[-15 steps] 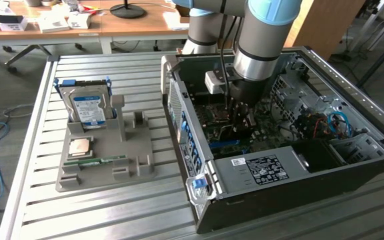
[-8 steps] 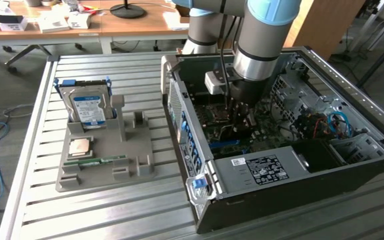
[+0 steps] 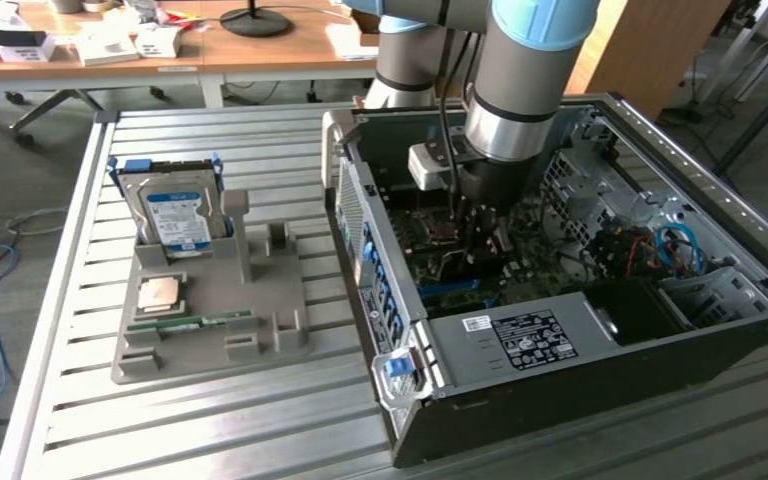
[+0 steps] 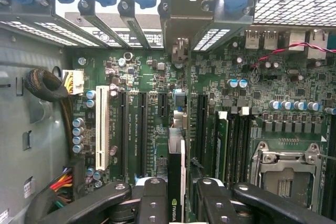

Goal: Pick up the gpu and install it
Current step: 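Insert the gpu into the slot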

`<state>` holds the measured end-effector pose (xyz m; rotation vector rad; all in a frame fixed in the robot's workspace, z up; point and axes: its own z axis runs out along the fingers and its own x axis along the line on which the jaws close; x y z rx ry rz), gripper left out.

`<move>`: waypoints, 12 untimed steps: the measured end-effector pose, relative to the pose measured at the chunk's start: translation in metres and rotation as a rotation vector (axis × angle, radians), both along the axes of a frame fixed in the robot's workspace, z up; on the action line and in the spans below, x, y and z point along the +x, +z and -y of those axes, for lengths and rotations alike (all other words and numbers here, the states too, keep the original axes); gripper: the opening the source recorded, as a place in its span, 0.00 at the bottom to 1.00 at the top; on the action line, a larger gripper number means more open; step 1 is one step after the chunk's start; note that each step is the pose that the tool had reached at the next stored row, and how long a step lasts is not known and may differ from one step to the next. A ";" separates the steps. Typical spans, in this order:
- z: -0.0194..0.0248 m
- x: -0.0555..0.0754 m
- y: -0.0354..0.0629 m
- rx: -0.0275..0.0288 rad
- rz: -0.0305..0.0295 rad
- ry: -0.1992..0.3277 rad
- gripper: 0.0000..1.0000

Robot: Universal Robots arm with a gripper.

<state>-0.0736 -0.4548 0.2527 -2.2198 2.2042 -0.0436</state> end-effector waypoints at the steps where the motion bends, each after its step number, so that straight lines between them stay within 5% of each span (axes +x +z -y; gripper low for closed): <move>1: 0.0000 0.000 0.0000 0.0000 0.0004 0.000 0.26; 12: 0.0000 -0.001 -0.0001 0.0002 0.0035 0.006 0.26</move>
